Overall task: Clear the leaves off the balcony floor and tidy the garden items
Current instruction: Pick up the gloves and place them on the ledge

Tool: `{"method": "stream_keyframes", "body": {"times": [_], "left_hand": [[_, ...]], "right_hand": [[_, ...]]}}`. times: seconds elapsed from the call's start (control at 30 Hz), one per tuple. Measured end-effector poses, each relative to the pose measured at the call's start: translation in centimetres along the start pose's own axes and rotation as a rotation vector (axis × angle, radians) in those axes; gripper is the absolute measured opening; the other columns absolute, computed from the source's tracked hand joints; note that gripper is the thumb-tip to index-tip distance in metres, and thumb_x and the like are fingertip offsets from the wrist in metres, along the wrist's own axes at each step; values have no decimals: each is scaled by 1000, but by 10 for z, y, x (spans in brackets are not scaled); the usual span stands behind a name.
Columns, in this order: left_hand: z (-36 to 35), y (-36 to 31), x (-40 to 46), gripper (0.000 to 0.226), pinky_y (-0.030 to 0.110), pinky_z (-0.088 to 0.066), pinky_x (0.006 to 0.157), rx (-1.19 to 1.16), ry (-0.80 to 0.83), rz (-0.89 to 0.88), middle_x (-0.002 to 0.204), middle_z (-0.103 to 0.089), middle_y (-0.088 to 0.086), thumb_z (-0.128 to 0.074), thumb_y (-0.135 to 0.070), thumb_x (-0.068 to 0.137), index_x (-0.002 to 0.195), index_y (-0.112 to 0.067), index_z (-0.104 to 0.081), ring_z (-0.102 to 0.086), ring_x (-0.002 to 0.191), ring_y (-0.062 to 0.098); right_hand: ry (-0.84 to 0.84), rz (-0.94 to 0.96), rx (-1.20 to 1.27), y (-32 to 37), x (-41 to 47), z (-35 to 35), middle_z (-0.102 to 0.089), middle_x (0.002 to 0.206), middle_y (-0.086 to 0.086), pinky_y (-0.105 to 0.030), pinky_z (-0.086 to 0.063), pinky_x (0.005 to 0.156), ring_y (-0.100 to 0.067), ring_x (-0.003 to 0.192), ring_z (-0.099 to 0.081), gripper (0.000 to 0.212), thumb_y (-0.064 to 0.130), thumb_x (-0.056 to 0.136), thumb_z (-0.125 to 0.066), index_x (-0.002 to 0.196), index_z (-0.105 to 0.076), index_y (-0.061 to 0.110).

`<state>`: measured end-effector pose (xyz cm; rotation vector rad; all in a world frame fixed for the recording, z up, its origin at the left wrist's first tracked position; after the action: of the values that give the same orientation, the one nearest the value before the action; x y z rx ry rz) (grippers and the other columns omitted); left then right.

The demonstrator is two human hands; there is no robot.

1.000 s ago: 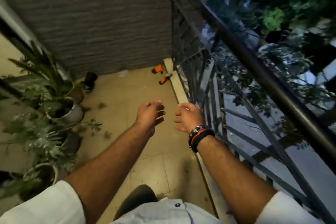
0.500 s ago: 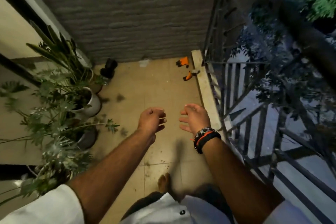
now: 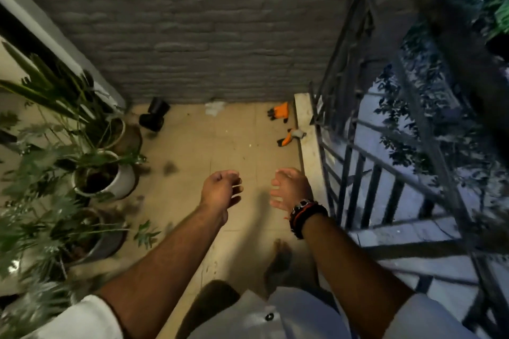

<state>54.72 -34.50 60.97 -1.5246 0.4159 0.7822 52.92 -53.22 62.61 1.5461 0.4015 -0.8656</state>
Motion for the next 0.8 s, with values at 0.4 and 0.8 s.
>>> {"method": "stream_keyframes", "body": {"times": [0.4,0.8], "left_hand": [[-80,-98,163,9,34,-51,71,-71,-41,73,88,-67,9,-56,-11,94,95,-14,-64,-64,79,23],[-177,-106,400,5,30,-44,61,115,126,198,82,-66,14,-60,-6,93,96,-6,-64,-60,69,24]], "right_hand": [[1,-93,-51,100,234,-24,-70,102,-6,-51,-56,86,-31,96,-67,8,35,86,-62,82,-68,32],[-94,-339,114,128,437,-37,-60,91,-6,-33,-50,59,-21,76,-59,21,27,103,-43,109,-56,12]]}}
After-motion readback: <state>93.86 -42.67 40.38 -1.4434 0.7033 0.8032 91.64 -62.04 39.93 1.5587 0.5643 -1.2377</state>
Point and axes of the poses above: each hand's wrist, its own x-axis towards the middle knuckle, its own z-axis out of the back of the hand, y = z × x, the point moved 9 cm from there along x, towards the middle knuckle
